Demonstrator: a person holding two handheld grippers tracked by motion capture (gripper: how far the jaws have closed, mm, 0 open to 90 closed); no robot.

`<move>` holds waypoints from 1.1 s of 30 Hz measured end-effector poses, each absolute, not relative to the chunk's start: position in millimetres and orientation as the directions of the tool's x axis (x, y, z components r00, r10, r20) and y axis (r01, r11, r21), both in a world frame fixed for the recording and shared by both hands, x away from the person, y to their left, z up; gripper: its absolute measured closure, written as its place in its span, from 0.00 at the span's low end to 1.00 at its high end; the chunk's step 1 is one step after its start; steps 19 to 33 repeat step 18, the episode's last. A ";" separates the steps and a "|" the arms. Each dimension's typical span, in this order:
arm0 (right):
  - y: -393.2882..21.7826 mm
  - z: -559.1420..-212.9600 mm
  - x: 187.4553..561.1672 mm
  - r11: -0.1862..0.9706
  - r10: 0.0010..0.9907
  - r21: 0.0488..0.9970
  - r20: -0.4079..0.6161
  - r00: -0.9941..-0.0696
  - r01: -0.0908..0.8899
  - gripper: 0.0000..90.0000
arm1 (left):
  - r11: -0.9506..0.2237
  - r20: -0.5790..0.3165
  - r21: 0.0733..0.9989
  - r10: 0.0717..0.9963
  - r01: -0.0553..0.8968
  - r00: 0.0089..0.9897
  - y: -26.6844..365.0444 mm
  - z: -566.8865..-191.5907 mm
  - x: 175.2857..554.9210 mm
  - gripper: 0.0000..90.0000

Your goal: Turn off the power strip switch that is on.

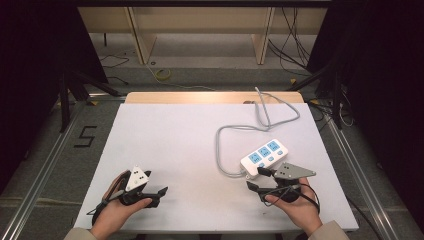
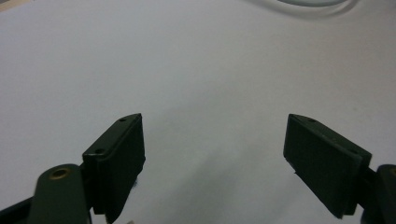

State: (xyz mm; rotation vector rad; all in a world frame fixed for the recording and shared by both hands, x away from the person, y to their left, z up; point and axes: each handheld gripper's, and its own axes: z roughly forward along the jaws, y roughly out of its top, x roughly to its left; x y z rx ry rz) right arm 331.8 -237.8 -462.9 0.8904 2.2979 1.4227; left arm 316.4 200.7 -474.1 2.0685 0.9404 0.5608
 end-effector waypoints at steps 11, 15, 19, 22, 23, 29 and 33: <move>-240.0 -463.8 330.4 0.310 0.650 0.885 0.069 -0.757 0.348 0.38 | -0.420 0.075 0.797 0.781 0.434 0.620 201.5 -473.9 317.5 0.23; -239.9 -464.6 330.9 0.312 0.652 0.882 0.072 -0.755 0.353 0.38 | -0.420 0.075 0.796 0.781 0.435 0.619 201.7 -473.9 317.6 0.23; -239.7 -464.7 331.1 0.312 0.651 0.883 0.070 -0.756 0.351 0.38 | -0.420 0.074 0.796 0.782 0.435 0.619 201.9 -473.9 317.7 0.23; -239.7 -464.7 331.1 0.312 0.651 0.883 0.070 -0.756 0.351 0.38 | -0.420 0.074 0.796 0.782 0.435 0.619 201.9 -473.9 317.7 0.23; -239.7 -464.7 331.1 0.312 0.651 0.883 0.070 -0.756 0.351 0.38 | -0.420 0.074 0.796 0.782 0.435 0.619 201.9 -473.9 317.7 0.23; -239.7 -464.7 331.1 0.312 0.651 0.883 0.070 -0.756 0.351 0.38 | -0.420 0.074 0.796 0.782 0.435 0.619 201.9 -473.9 317.7 0.23; -239.7 -464.7 331.1 0.312 0.651 0.883 0.070 -0.756 0.351 0.38 | -0.420 0.074 0.796 0.782 0.435 0.619 201.9 -473.9 317.7 0.23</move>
